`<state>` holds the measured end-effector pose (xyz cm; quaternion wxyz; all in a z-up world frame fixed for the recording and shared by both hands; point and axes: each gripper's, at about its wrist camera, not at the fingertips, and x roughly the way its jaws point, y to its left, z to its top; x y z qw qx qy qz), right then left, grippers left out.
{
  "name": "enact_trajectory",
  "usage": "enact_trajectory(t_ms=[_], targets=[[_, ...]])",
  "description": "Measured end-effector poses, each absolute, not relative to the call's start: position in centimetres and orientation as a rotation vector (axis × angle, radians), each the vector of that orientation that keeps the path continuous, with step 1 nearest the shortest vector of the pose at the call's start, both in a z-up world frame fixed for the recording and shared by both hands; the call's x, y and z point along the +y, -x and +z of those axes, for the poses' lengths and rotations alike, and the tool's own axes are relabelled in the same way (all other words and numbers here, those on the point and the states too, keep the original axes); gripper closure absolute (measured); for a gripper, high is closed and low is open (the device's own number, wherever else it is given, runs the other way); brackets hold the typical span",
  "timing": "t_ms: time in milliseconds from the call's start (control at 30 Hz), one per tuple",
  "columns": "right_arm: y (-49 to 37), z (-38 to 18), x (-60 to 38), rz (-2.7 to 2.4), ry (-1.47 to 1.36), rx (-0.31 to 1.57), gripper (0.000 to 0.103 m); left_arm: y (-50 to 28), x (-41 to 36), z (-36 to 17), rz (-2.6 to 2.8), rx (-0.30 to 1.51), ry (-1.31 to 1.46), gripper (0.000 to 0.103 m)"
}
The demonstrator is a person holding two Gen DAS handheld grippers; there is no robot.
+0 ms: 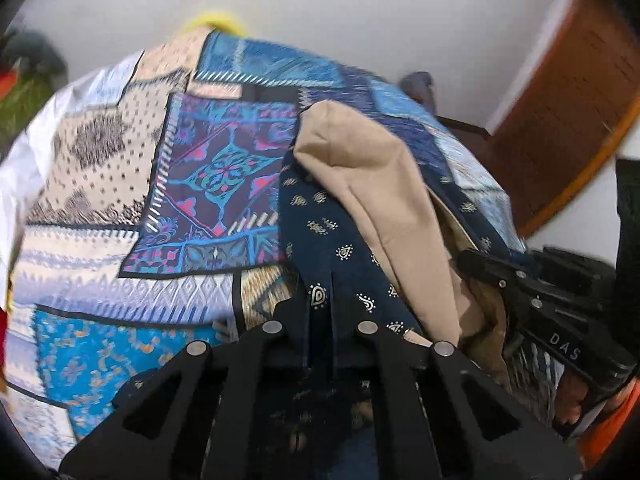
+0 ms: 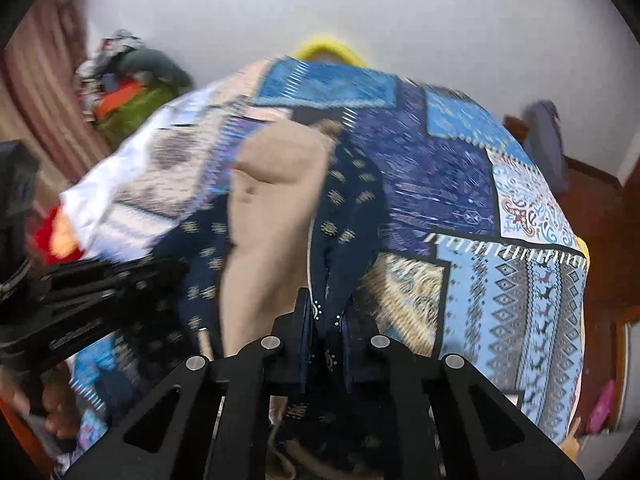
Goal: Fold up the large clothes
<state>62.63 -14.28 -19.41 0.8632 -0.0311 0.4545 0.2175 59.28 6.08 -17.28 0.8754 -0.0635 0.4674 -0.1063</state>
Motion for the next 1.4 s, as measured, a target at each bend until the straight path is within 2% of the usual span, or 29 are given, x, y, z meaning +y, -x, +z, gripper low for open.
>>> enact_trajectory(t_ms=[167, 400, 567, 700, 733, 833, 1033, 1100, 1133, 1167, 1267, 1333, 1400], targets=[[-56.7, -18.8, -14.9, 0.512, 0.095, 0.965, 0.093, -53.5, 5.6, -16.9, -0.287, 1.002, 0.064, 0.096], [-48.6, -21.0, -14.8, 0.472, 0.254, 0.968, 0.093, -47.2, 4.7, -21.5, -0.272, 1.134, 0.006, 0.096], [-46.2, -23.3, -14.6, 0.307, 0.447, 0.948, 0.092, -45.0, 4.5, -25.2, -0.222, 1.213, -0.014, 0.093], [-46.2, -24.8, -15.6, 0.235, 0.468, 0.985, 0.091, -43.8, 4.8, -26.1, -0.2, 1.184, 0.003, 0.09], [-46.4, -25.0, -15.8, 0.224, 0.467, 0.991, 0.088, -43.7, 4.9, -26.2, -0.197, 1.182, 0.013, 0.09], [-46.7, -25.1, -16.4, 0.181, 0.481, 0.972, 0.061, -43.4, 5.0, -26.5, -0.19, 1.178, 0.036, 0.089], [-46.6, -24.4, -17.2, 0.209, 0.427, 0.99, 0.061, -43.0, 4.6, -26.2, -0.182, 1.179, 0.026, 0.089], [-46.6, -23.3, -17.6, 0.23, 0.383, 0.993, 0.055, -43.2, 5.0, -25.6, -0.204, 1.208, 0.055, 0.085], [-46.7, -22.7, -17.9, 0.244, 0.357, 0.991, 0.048, -43.2, 5.3, -25.2, -0.223, 1.224, 0.071, 0.078], [-46.7, -21.7, -18.3, 0.271, 0.318, 0.981, 0.041, -43.4, 5.6, -24.9, -0.237, 1.233, 0.086, 0.064], [-46.7, -19.3, -18.9, 0.339, 0.241, 0.933, 0.029, -43.9, 7.0, -21.9, -0.207, 1.155, 0.123, 0.035], [-47.2, -17.7, -19.1, 0.362, 0.2, 0.883, 0.015, -44.6, 7.6, -20.3, -0.195, 1.102, 0.121, 0.031], [-48.2, -16.6, -19.0, 0.368, 0.163, 0.846, 0.01, -46.0, 8.5, -18.7, -0.182, 1.058, 0.133, 0.03]])
